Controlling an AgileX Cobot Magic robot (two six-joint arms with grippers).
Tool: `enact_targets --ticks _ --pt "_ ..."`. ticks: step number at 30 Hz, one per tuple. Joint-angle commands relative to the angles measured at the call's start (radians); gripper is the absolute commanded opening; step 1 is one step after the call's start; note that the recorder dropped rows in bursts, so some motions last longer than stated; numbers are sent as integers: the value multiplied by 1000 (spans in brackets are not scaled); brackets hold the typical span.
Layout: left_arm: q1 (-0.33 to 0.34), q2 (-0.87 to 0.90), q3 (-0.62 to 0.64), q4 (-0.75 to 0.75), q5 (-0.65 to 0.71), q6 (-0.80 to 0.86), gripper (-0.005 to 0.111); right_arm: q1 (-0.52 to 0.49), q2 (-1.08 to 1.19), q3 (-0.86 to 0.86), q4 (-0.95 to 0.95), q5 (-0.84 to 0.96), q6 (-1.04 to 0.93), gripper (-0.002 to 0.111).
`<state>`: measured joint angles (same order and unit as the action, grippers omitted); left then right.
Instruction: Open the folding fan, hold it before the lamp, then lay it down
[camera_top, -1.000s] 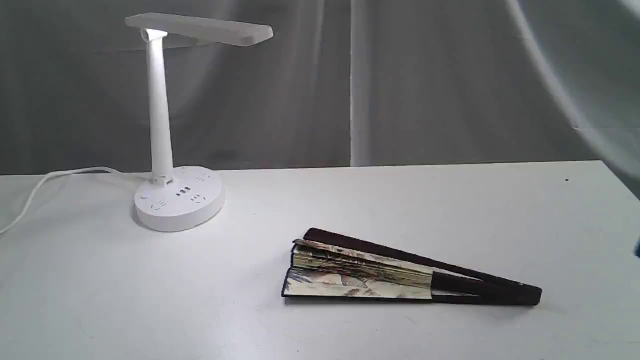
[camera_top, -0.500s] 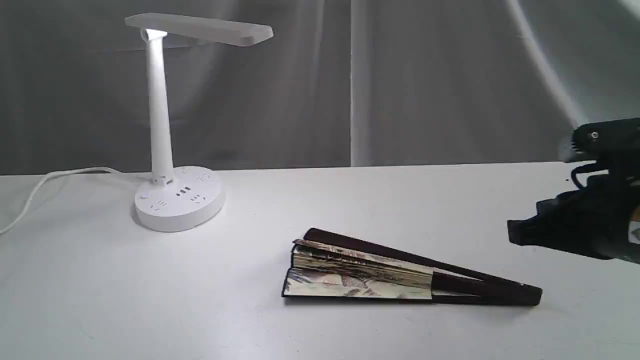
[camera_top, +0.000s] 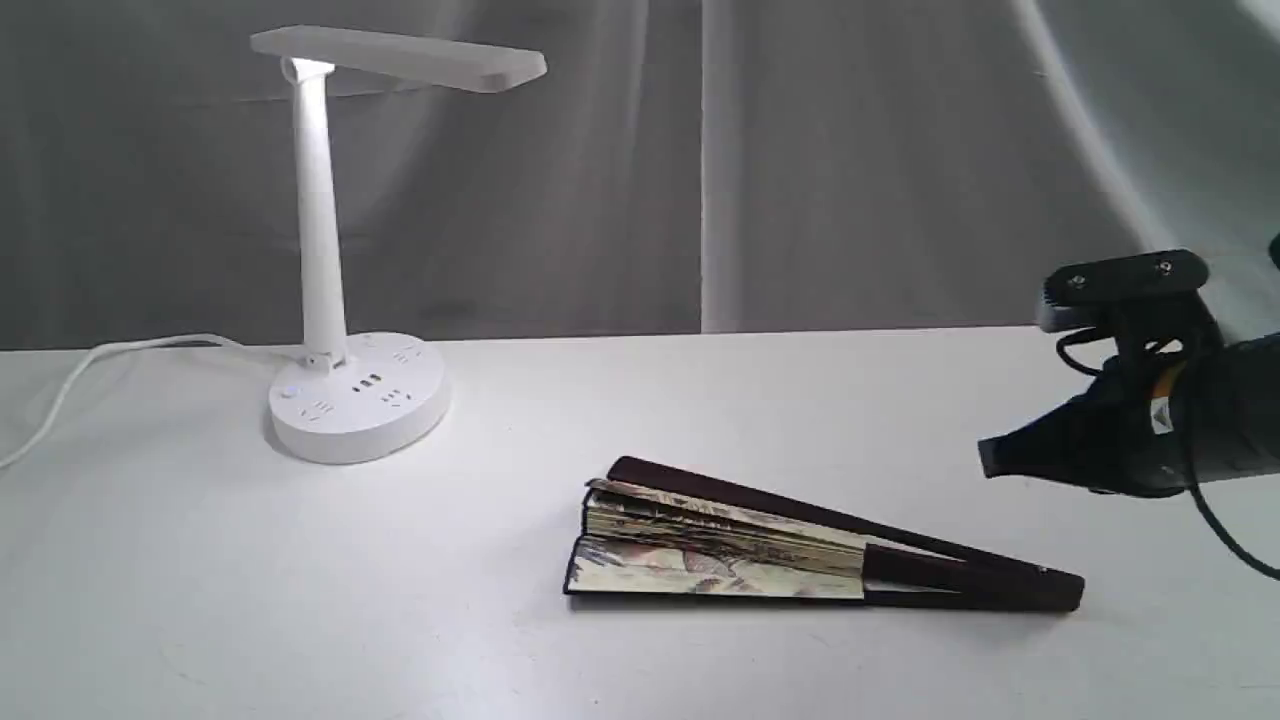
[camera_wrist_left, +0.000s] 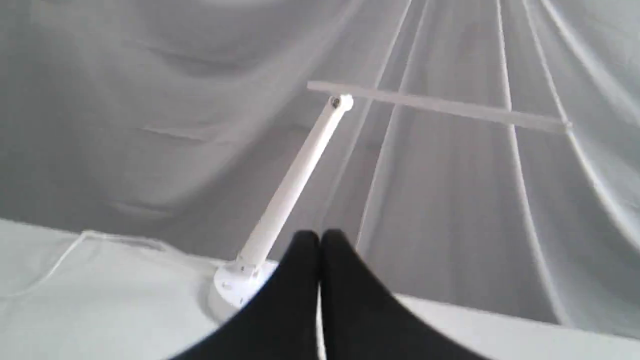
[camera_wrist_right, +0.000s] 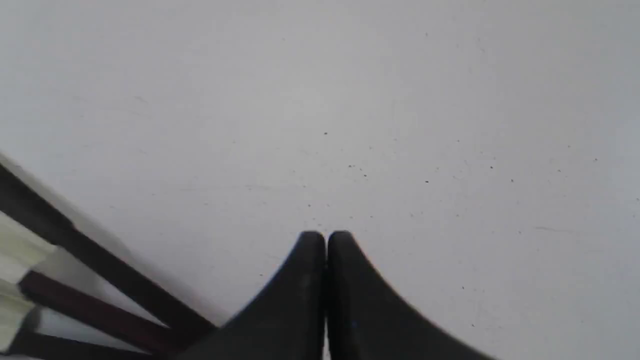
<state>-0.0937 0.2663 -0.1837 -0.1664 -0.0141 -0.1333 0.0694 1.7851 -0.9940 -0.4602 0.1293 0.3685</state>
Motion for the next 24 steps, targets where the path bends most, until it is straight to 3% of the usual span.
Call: enact_targets --ticks 1,7,12,18,24 --pt "-4 221 -21 -7 -40 4 0 0 53 -32 8 23 -6 0" --pt "-4 589 -21 -2 -221 -76 0 0 148 -32 13 -82 -6 0" --pt "-4 854 -21 242 -401 -234 0 0 197 -32 13 -48 -6 0" --pt "-4 1004 -21 523 -571 -388 0 0 201 -32 96 163 -6 0" --pt "-4 1016 -21 535 -591 -390 0 18 201 -3 304 233 -206 0"
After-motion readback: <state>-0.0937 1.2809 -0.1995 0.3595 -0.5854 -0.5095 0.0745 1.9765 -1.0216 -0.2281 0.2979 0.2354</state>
